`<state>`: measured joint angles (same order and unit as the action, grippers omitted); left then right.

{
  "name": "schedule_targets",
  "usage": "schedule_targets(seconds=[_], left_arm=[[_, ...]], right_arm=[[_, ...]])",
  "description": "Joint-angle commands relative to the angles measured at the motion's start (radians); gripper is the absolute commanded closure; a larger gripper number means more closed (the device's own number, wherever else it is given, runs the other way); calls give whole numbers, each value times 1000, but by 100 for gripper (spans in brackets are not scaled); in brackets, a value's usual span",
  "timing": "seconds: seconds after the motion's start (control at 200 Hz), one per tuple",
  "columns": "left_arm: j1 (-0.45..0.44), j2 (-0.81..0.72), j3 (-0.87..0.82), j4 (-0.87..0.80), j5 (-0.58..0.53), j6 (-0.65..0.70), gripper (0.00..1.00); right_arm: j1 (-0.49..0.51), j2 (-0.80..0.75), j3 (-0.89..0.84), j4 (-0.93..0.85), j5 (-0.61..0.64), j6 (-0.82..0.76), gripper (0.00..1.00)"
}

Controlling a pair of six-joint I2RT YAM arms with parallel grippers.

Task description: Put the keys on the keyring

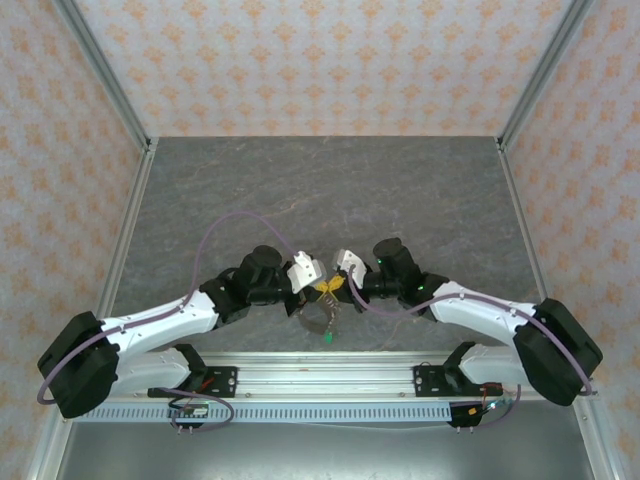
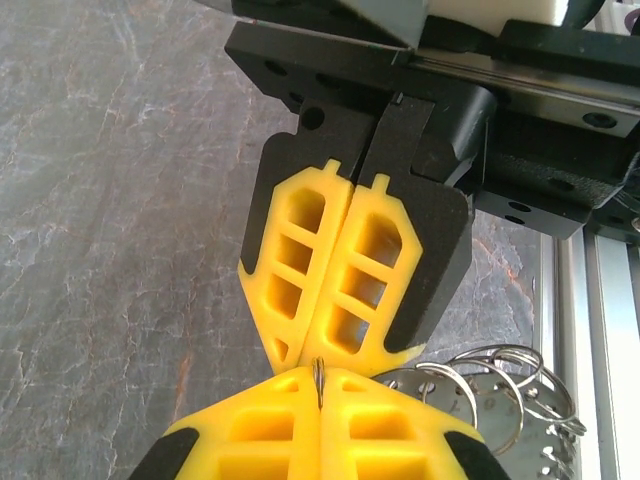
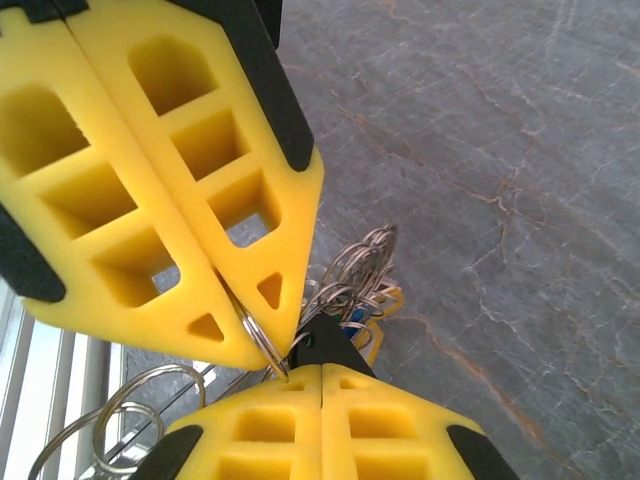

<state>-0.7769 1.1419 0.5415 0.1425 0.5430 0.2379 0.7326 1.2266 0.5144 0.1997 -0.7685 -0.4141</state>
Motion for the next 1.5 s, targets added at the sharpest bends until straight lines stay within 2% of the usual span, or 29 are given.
schedule_targets(seconds=[0.0,0.34,0.485,0.856,1.251,1.491], left_arm=[[-4,-7,45,24,-7,34,100],[-4,-52,48,-69,-104,100,100],[-4,-79,36,-54,-127,99,100],[-5,-88,71,-99,-97,115,100],[-10,-85,77,-78,-86,88,100],[-10,-70,78,-54,-53,72,100]], right_arm=[[7,-21,41,42,-17,-3,93],[7,-167,8,61,229,-33,90],[7,-211,-3,71,266,-35,89],[7,-192,7,40,158,-26,89],[7,-77,38,57,-19,-9,90],[8,-16,47,67,-69,3,90]])
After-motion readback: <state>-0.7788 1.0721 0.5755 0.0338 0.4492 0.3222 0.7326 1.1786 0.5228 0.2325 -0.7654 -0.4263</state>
